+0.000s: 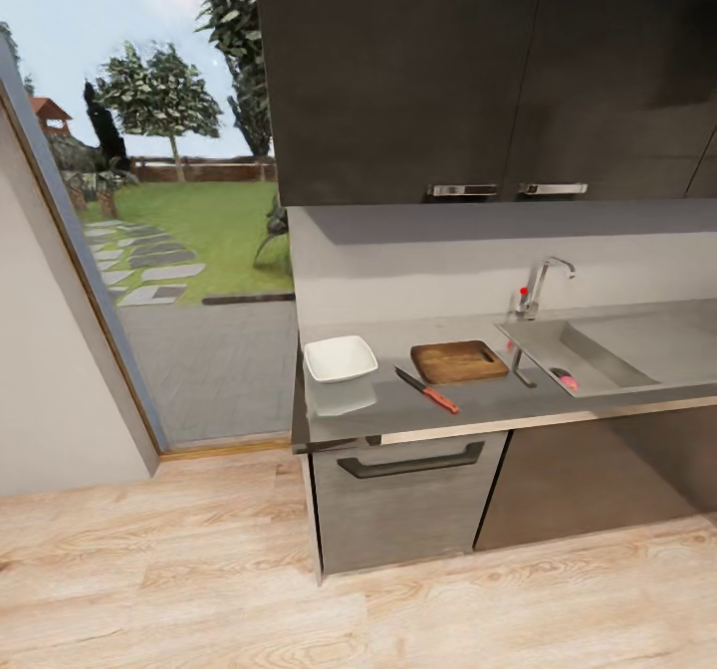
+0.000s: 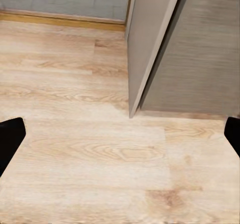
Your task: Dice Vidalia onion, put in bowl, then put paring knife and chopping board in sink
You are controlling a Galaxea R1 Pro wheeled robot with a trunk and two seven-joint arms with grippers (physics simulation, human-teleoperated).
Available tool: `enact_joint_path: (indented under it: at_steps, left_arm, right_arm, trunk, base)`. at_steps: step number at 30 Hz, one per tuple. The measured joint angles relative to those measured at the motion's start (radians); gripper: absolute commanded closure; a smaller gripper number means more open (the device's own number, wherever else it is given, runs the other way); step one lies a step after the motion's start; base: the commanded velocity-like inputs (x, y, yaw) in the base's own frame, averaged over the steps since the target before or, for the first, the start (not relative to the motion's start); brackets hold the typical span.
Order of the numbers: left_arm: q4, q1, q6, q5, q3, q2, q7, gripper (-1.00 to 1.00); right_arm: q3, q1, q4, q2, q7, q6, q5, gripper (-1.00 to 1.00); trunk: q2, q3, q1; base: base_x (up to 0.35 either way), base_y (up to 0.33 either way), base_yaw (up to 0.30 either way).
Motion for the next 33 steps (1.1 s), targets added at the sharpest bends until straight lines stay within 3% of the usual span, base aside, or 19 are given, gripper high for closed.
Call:
enact_joint_path:
  at_steps: [14, 33]
  left_arm:
    - [0.121, 0.005, -0.011, -0.003, 0.008, -0.001, 0.001, -1.00]
    - [0.142, 0.005, -0.011, -0.003, 0.005, -0.003, 0.002, -1.00]
  right_arm:
    - [-0.002, 0.000, 0.011, 0.002, -0.001, 0.000, -0.002, -1.00]
    - [-0.002, 0.000, 0.013, 0.002, 0.000, 0.002, -0.002, -1.00]
  trunk:
    - [0.000, 0.000, 0.000]
    - [0.000, 0.000, 0.000]
  base:
    - [0.012, -0.004, -0.014]
    - [0.229, -0.193, -0.018]
